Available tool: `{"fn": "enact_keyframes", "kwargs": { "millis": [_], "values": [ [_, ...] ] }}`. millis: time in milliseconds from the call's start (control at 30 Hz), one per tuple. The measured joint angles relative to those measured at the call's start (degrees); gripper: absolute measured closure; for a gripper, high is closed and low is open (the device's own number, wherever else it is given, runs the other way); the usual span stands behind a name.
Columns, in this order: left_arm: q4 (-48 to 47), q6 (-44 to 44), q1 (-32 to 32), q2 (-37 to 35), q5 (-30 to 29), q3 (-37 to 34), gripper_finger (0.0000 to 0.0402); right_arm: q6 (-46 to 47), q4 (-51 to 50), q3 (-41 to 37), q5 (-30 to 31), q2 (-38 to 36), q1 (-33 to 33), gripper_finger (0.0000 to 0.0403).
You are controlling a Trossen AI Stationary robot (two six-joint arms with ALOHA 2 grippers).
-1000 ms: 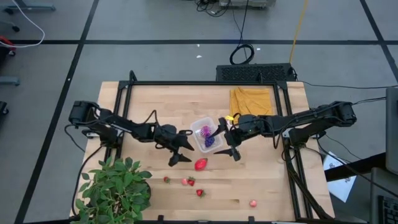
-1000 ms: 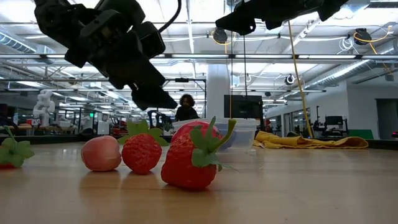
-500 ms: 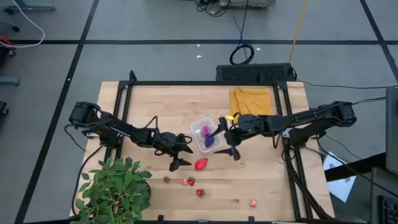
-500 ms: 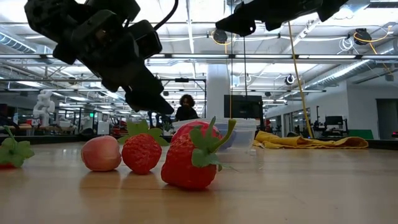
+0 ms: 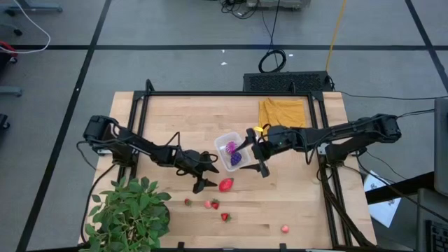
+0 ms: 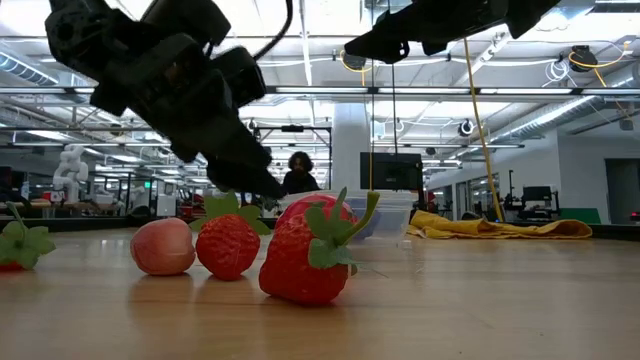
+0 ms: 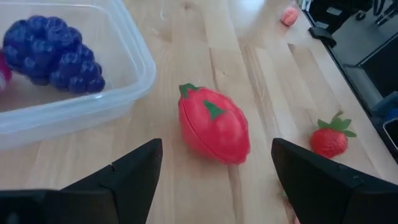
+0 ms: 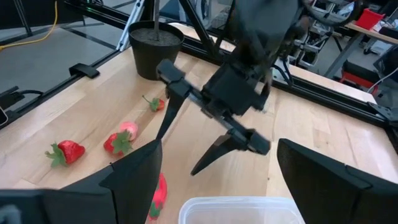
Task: Pick and placing Produce into tupperware
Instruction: Put the red dragon fruit into the transparent container
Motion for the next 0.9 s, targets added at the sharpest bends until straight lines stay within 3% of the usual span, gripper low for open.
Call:
{"fn": "enact_keyframes", "kwargs": {
  "millis": [300,900],
  "values": [
    [5.7,-1.6,-0.2,3.8,-1.4,0.0,0.0094,0.0,0.1,0.0,0.0,0.0,0.0,0.0096],
    [4.8,-7.2,-1.8,6.2,-6.6,1.8,0.0094,0.2,0.0,0.0,0.0,0.0,0.0,0.0096]
  ]
}}
